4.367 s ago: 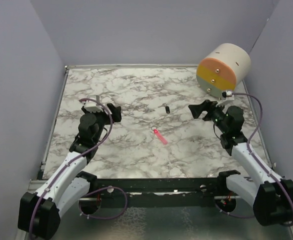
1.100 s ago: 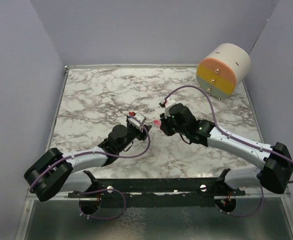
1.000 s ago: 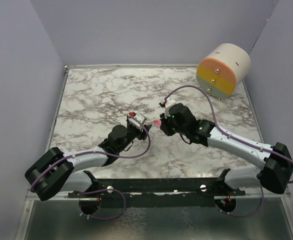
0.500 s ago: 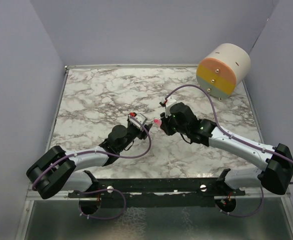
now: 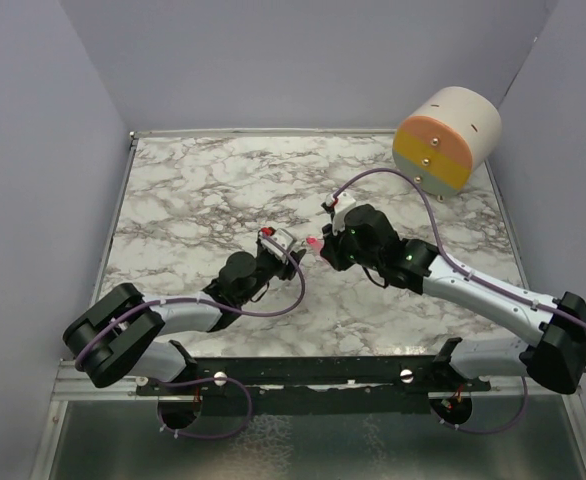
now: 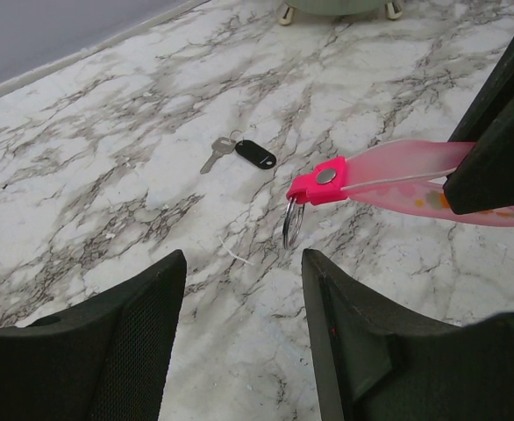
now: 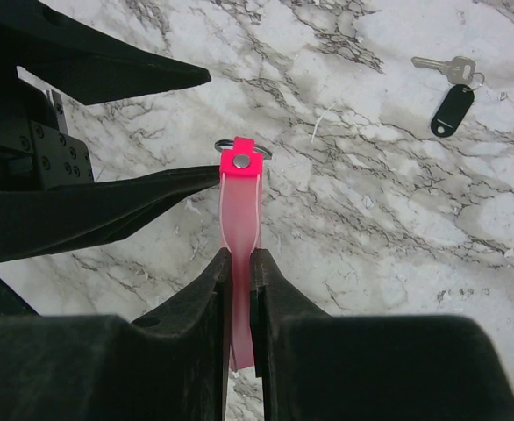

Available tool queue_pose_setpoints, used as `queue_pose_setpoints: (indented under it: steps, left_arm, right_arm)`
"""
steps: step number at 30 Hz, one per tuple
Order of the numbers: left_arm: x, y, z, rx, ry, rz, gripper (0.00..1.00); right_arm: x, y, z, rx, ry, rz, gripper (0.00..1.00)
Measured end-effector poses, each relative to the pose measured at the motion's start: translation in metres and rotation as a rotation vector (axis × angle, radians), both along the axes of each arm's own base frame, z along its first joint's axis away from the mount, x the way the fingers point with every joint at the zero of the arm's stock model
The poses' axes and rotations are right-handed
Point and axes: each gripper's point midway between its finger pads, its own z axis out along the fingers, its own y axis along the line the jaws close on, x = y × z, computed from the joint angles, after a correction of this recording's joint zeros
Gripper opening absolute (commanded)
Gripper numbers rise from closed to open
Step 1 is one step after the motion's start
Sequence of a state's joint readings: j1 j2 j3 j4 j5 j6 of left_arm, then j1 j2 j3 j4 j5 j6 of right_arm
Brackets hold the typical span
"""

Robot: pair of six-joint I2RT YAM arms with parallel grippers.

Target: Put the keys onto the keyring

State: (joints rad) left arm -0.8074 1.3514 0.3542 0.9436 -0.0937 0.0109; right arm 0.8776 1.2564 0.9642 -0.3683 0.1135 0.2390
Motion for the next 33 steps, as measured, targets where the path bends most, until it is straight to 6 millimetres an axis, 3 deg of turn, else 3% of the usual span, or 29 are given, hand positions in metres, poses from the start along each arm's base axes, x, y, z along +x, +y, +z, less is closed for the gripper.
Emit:
queue_pose_setpoints:
  steps: [11,18,21,29,33]
  left_arm:
    - [-0.002,0.002,0.007,-0.029,-0.032,-0.003,0.52]
    - [-0.004,-0.004,0.013,-0.046,-0.051,-0.032,0.09]
    - [-0.005,-0.006,0.011,-0.042,-0.050,-0.046,0.00]
    - [-0.007,-0.009,0.006,-0.035,-0.042,-0.068,0.00]
    - [-0.007,-0.010,0.006,-0.034,-0.040,-0.068,0.17]
  right_arm:
    - [-0.002,0.002,0.002,0.010,0.003,0.013,0.12]
    - [-0.003,0.002,0.002,0.013,0.005,0.017,0.12]
    - [-0.003,0.002,0.002,0.014,0.005,0.018,0.12]
    - [-0.003,0.002,0.003,0.015,0.004,0.018,0.12]
    - [-0.003,0.002,0.003,0.015,0.004,0.018,0.12]
